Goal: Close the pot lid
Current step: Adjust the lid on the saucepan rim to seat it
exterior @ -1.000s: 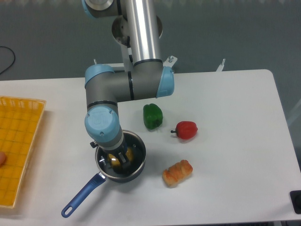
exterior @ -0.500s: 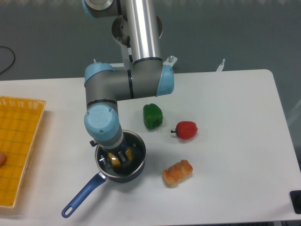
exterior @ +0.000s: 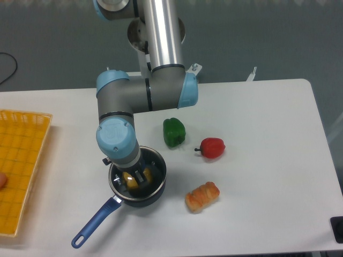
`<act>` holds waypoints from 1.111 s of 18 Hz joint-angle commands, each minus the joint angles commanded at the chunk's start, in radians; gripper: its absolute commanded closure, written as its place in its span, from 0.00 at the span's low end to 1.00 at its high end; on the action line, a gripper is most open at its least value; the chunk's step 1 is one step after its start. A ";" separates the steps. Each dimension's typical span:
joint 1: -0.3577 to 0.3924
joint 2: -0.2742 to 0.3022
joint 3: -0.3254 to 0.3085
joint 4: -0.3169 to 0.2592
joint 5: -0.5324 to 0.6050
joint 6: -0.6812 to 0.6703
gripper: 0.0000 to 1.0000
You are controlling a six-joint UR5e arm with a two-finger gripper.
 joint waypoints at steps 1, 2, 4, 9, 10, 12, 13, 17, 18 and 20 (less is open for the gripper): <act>0.000 0.000 0.000 0.000 0.000 0.000 0.37; 0.000 0.000 0.000 0.000 0.000 0.000 0.37; 0.000 0.000 0.000 0.000 0.000 0.000 0.37; 0.000 0.002 0.000 0.000 -0.002 0.003 0.29; 0.000 0.002 0.000 0.002 -0.002 0.005 0.24; 0.000 0.002 0.000 0.003 -0.002 0.011 0.09; 0.000 0.002 0.000 0.003 -0.002 0.014 0.06; 0.000 0.005 -0.002 0.003 -0.002 0.015 0.00; 0.000 0.006 -0.002 0.003 -0.002 0.015 0.00; 0.000 0.014 -0.003 0.003 -0.002 0.015 0.00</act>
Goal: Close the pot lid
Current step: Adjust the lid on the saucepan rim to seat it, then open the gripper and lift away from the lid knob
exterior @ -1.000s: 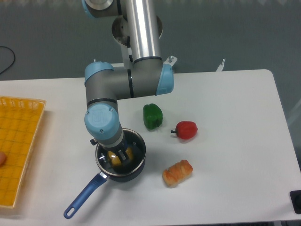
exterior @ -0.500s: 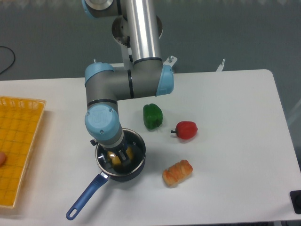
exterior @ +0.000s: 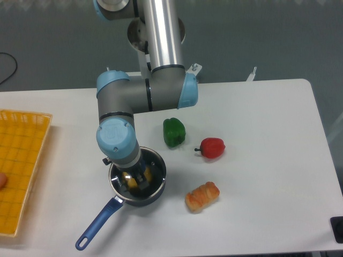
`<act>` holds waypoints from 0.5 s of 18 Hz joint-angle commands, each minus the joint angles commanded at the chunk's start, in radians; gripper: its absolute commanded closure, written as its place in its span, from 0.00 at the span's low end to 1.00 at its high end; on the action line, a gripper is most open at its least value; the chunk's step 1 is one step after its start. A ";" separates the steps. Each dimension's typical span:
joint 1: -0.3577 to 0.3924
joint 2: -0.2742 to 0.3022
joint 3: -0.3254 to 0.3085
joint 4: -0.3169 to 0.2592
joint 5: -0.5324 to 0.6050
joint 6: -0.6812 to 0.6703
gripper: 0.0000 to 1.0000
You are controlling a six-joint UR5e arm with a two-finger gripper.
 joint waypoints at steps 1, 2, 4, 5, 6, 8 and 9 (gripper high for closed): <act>0.002 0.008 -0.002 0.000 0.002 0.000 0.00; 0.002 0.015 -0.006 0.002 0.002 0.000 0.00; 0.005 0.035 -0.015 0.002 0.002 0.000 0.00; 0.008 0.043 -0.020 0.002 0.002 0.000 0.00; 0.009 0.051 -0.020 0.000 0.003 0.000 0.00; 0.021 0.072 -0.029 0.002 0.018 0.006 0.00; 0.034 0.090 -0.035 0.002 0.032 0.018 0.00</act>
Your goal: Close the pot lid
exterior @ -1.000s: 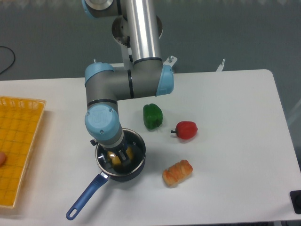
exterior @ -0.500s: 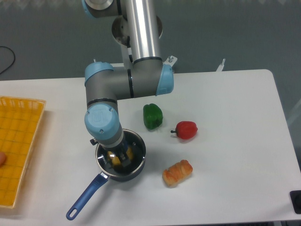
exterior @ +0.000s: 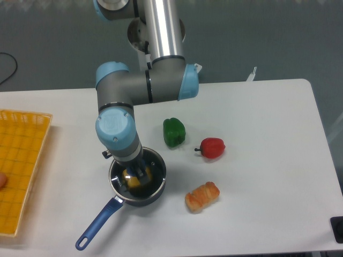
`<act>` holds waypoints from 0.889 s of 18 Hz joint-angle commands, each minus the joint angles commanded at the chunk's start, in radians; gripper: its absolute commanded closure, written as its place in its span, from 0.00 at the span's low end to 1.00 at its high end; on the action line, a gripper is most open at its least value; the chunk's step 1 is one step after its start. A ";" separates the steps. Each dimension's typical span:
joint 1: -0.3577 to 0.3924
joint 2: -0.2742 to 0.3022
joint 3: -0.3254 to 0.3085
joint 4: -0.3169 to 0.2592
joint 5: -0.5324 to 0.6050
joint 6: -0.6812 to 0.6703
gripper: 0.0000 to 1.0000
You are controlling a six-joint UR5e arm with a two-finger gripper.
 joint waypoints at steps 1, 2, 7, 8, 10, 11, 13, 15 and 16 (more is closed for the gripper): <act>0.012 0.011 -0.008 0.000 0.008 0.011 0.00; 0.028 0.022 -0.012 -0.002 0.008 0.028 0.00; 0.162 0.065 -0.031 -0.003 0.003 0.173 0.00; 0.192 0.075 -0.032 -0.003 0.003 0.190 0.00; 0.239 0.083 -0.034 -0.006 0.006 0.225 0.00; 0.271 0.085 -0.034 -0.012 0.006 0.244 0.00; 0.321 0.086 -0.035 -0.008 0.009 0.308 0.00; 0.377 0.086 -0.038 0.000 0.006 0.435 0.00; 0.405 0.085 -0.035 0.002 0.005 0.495 0.00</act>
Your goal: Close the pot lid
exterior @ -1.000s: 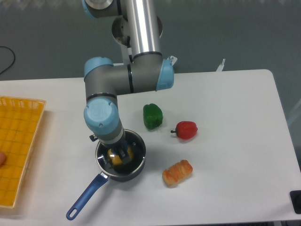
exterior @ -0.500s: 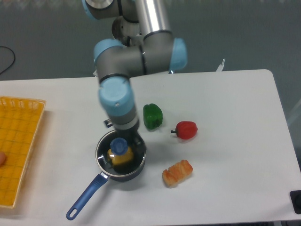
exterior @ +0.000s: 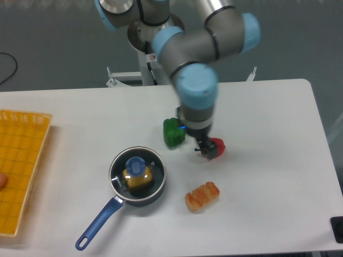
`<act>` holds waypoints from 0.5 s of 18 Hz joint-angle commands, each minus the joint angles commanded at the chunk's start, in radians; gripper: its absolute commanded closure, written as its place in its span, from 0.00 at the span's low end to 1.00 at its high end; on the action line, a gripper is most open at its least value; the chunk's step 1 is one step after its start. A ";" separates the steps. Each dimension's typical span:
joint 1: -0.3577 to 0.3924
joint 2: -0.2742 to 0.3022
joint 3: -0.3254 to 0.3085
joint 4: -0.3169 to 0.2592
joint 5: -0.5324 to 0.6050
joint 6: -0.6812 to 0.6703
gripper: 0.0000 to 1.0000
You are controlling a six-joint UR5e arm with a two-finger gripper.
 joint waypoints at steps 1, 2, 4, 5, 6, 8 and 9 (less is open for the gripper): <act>0.023 0.000 0.000 0.000 -0.002 0.042 0.00; 0.038 0.000 0.000 0.014 -0.002 0.078 0.00; 0.074 -0.009 -0.001 0.084 -0.005 0.146 0.00; 0.088 -0.015 -0.002 0.104 -0.006 0.177 0.00; 0.098 -0.021 0.000 0.112 -0.008 0.204 0.00; 0.124 -0.041 0.005 0.129 -0.008 0.228 0.00; 0.132 -0.051 0.005 0.139 -0.008 0.240 0.00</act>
